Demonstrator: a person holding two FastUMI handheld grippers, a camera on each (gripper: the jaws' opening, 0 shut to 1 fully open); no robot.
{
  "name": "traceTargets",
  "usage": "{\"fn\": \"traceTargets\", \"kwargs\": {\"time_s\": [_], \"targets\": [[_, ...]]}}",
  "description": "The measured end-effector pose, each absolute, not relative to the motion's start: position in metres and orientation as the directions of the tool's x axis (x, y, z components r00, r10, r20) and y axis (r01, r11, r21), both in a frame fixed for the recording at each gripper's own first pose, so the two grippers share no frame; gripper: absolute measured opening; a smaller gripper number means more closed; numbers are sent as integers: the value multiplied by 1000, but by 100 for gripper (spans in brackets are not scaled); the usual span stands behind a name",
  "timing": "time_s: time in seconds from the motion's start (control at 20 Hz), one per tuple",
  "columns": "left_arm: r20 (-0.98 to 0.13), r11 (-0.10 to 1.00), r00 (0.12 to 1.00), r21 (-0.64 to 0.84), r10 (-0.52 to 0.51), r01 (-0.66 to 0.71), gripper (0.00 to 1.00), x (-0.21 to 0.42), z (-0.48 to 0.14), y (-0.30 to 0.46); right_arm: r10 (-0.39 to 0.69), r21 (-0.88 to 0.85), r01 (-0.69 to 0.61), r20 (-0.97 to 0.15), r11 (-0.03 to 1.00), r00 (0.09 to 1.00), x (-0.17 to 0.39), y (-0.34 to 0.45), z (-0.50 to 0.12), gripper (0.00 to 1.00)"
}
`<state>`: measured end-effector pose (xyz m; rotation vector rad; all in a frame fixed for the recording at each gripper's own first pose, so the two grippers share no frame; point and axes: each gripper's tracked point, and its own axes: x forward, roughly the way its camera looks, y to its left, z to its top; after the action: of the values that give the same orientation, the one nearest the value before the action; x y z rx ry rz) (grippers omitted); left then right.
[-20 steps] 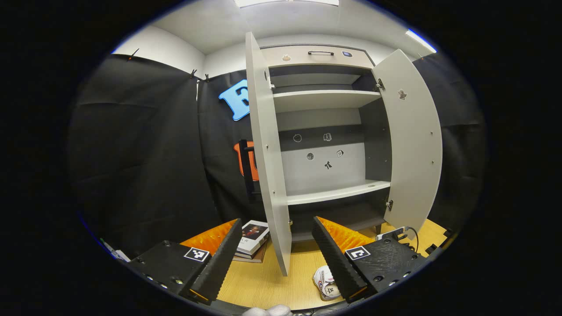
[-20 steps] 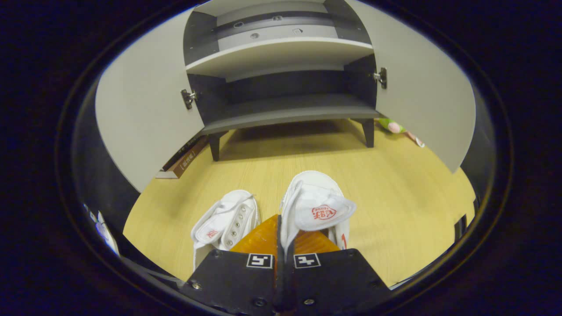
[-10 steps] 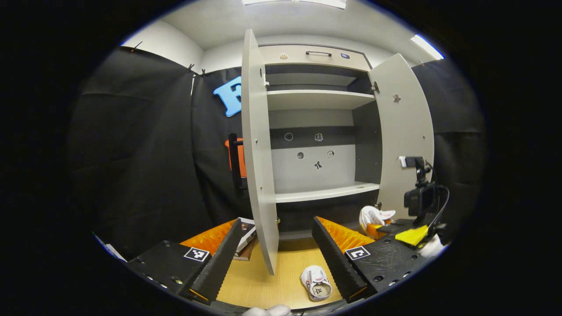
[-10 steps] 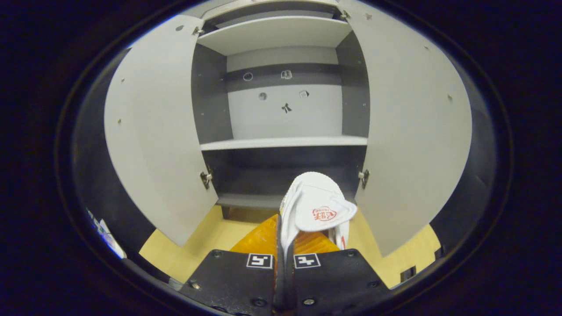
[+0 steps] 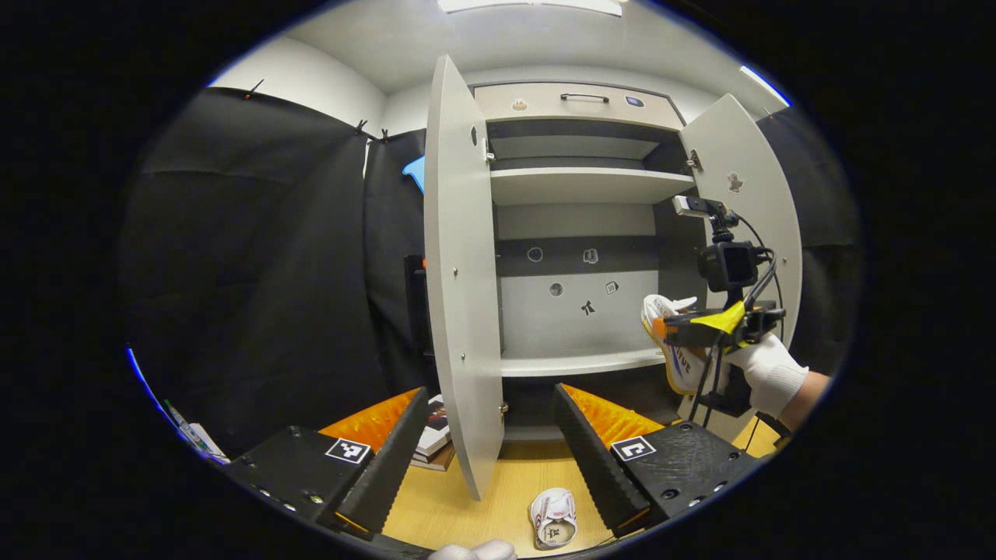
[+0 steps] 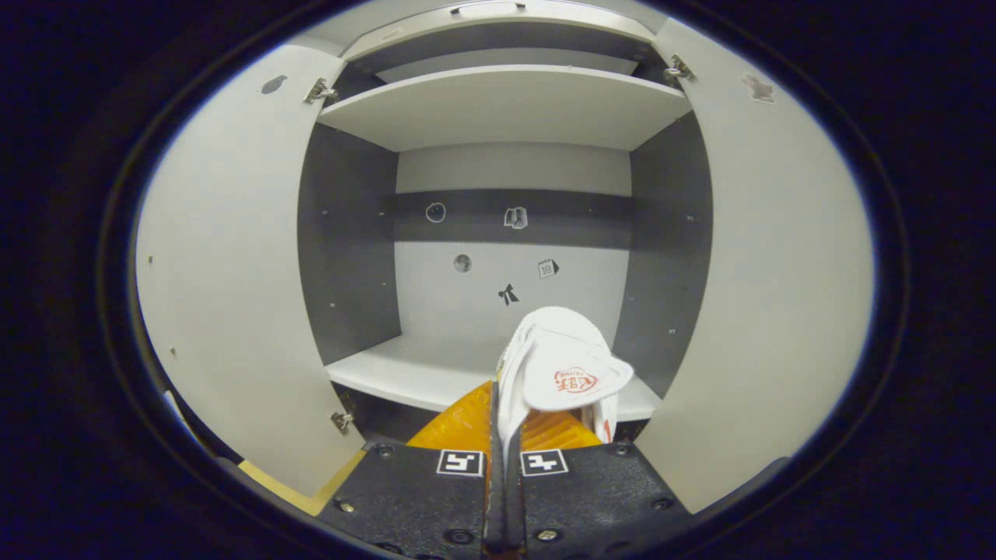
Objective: Grab one shoe with the right hand and put it into the shoe cabinet, grab the other shoe with the left hand and put it into the shoe cabinet; then close the right door with the right hand and the left door with the left hand.
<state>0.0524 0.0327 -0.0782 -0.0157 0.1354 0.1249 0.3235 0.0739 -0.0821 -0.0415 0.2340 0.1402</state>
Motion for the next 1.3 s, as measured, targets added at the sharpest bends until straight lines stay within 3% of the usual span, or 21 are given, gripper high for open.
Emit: {"fn": "traceTargets", "kwargs": {"time_s": [0.4,0.7,0.85,0.9,0.95,1.05,1.1,1.3], "targets": [[-161,959,946,23,283,-283,96,60,-73,40,155,-48,-181,-335,982,930,457,92,-104,4],[-165,943,929,37,331,-330,96,60,-72,41,100,-40,-136,-486,990,868,499,86,-146,2],[-165,943,929,43,332,-330,96,65,-72,42,55,-75,-113,-546,991,836,500,77,-158,17],[-165,943,929,47,332,-329,96,65,-73,42,108,-37,-150,-532,988,840,500,89,-154,22],[-163,943,929,45,331,-328,96,65,-73,42,107,-42,-152,-526,988,844,497,91,-151,34],[-163,945,931,34,326,-325,96,66,-74,42,113,-34,-149,-498,988,860,492,92,-141,72],[-160,946,932,31,325,-324,96,66,-74,42,112,-25,-142,-487,989,866,491,93,-139,79],[-151,950,938,35,311,-309,96,66,-72,44,93,-28,-120,-469,992,878,477,87,-134,80]]}}
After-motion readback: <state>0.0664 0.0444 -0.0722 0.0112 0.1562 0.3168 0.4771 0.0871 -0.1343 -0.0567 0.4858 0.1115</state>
